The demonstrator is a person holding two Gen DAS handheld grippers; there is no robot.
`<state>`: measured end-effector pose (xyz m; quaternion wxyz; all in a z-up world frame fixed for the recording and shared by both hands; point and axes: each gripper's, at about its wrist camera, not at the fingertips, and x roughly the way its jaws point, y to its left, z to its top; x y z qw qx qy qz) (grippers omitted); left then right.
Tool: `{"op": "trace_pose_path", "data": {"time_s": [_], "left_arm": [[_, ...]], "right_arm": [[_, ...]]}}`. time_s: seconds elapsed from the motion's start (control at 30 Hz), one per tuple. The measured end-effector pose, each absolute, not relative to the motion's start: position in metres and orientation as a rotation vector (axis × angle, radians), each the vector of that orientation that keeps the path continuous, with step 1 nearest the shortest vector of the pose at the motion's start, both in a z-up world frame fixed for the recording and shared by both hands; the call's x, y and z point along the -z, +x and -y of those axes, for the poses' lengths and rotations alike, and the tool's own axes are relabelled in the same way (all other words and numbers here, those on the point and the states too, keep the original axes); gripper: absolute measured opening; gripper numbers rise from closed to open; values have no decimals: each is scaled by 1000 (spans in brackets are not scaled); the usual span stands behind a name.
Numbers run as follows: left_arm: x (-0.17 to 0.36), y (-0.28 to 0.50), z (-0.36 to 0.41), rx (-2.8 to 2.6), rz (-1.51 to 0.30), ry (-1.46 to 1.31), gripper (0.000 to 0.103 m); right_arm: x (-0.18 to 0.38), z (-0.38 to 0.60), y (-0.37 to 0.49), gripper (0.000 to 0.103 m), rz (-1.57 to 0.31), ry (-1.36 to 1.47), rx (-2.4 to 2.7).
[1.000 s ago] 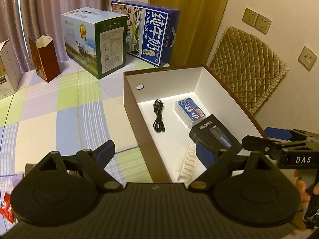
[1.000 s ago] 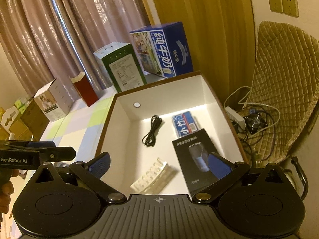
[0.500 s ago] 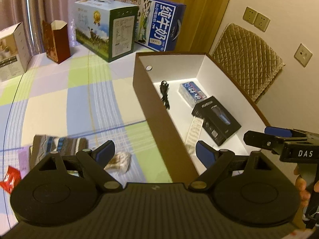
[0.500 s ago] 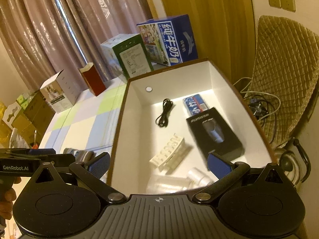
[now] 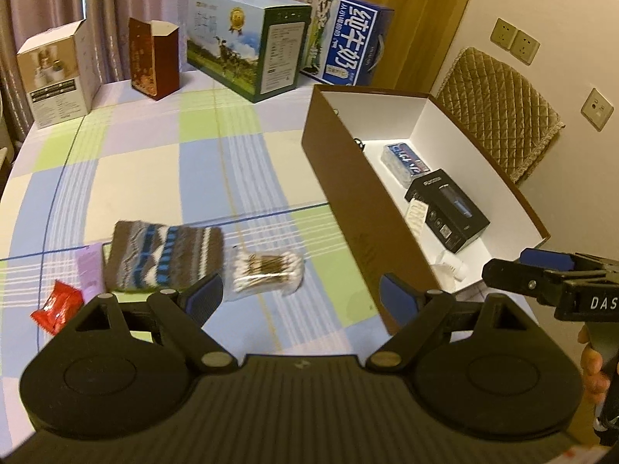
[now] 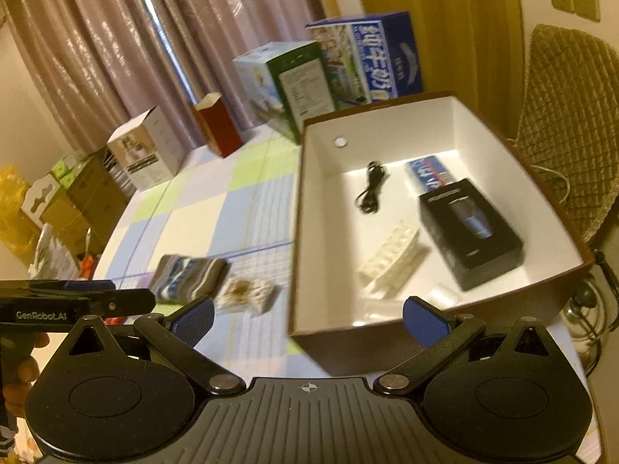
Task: Organize objects
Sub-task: 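Move both tools back from the cardboard box toward the remaining items, then grasp the red snack packet with the left tool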
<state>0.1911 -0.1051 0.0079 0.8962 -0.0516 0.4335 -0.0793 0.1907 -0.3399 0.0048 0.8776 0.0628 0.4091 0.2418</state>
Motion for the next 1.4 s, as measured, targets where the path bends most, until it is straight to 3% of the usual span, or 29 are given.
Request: {"op": "trace_pose_path", "data": {"time_s": [0.87, 1.4], "left_arm": [[20, 130, -14, -6, -972, -173, 86], [38, 139, -66, -76, -1011, -167, 86]], "right_arm": [[40, 222, 159, 101, -970, 45, -612], [63, 183, 177, 101, -992, -27, -584]]}}
